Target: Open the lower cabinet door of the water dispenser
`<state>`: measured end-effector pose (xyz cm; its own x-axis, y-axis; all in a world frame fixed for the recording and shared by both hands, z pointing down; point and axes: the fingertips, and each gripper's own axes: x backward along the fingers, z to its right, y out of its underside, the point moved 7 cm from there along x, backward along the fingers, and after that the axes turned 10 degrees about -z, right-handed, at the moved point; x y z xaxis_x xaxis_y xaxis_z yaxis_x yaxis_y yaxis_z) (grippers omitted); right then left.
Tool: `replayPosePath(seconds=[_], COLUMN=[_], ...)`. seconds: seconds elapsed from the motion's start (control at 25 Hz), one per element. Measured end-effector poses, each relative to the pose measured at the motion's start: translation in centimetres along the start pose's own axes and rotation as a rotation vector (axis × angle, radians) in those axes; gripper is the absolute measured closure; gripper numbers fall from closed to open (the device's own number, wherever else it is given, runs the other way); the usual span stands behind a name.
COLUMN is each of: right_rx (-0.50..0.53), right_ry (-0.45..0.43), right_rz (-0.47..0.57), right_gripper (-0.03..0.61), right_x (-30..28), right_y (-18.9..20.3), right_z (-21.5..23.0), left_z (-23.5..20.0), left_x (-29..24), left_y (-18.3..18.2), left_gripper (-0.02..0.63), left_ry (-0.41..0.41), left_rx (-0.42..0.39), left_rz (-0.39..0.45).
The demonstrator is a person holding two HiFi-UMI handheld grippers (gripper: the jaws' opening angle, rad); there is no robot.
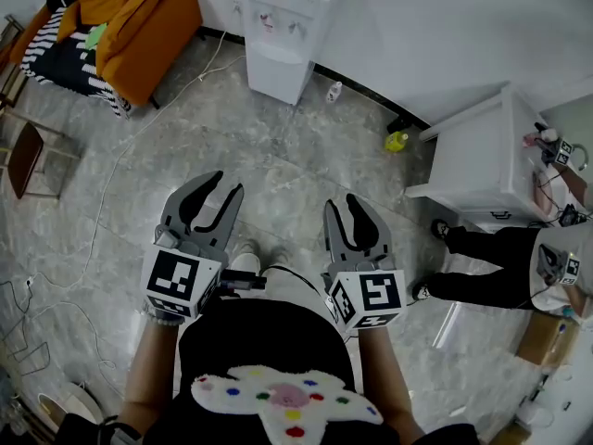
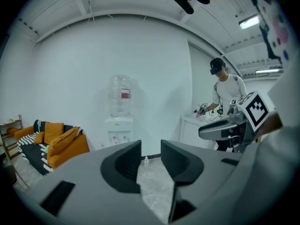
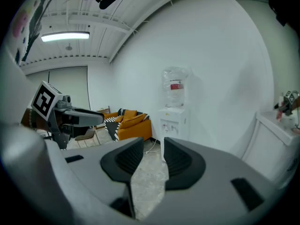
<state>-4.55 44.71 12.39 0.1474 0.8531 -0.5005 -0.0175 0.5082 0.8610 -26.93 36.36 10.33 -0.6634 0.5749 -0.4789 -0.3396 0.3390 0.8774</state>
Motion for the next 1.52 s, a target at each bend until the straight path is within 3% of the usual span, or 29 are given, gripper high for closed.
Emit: replayPosePath(seconds=[0.84, 1.52], right_rx=[0.026, 0.016], right_ry=[-0.044, -0.013], right_rz=[0.035, 0.052], right_gripper=[0.459, 0.459], right_x=[3.8, 3.3], right_y=[2.6, 2.7], right_z=[3.8, 5.7], left_z=[5.4, 5.6], left_x=[0.6, -2.4], left_y=[0.1, -1.7], left_gripper=[0.480, 0.480], left_ry=[-0.081, -0.048], left_rx=[0.005, -0.046], left_rz=[0.027, 0.083])
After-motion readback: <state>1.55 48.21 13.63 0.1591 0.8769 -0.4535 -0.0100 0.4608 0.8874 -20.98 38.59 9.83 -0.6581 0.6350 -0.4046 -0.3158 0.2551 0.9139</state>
